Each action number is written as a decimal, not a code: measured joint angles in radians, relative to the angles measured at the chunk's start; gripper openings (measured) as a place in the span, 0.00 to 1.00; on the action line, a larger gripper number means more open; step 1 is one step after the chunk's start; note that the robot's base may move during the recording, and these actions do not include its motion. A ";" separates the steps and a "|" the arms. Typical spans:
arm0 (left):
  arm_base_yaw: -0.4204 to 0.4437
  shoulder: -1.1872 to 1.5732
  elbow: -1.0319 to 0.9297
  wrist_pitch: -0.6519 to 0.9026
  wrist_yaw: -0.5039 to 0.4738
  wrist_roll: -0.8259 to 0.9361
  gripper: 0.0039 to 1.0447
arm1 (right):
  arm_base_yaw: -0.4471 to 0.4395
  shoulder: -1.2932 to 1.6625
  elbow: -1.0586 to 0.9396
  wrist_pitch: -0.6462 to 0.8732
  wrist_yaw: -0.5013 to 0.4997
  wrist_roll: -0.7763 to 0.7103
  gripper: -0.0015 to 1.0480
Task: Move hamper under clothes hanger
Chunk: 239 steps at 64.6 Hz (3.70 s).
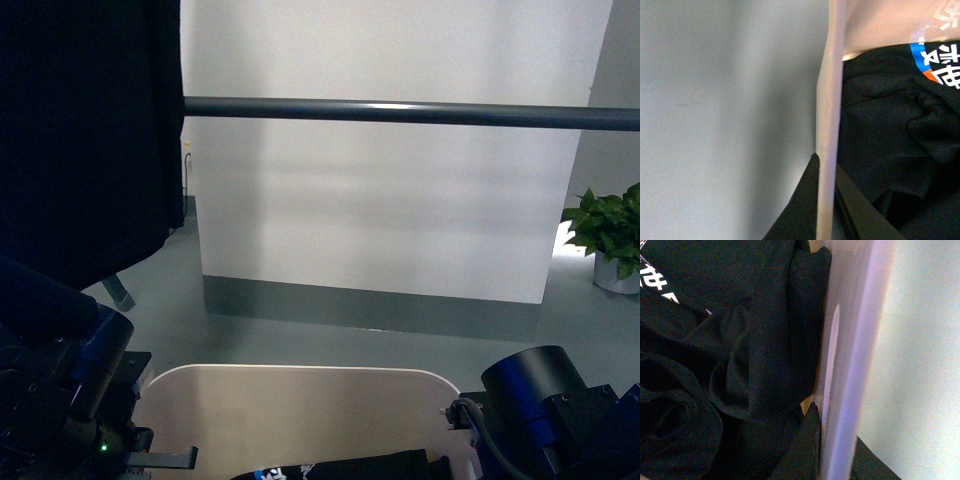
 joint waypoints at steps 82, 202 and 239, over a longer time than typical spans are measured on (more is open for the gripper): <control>-0.028 0.132 0.136 0.045 -0.008 0.009 0.04 | -0.042 0.108 0.092 0.050 0.006 0.198 0.05; -0.050 -0.021 0.135 0.085 0.013 0.037 0.94 | -0.060 -0.075 0.083 0.119 0.069 0.220 0.93; 0.064 -0.727 -0.384 0.327 0.221 -0.035 0.94 | 0.116 -0.642 -0.368 0.472 0.304 0.155 0.93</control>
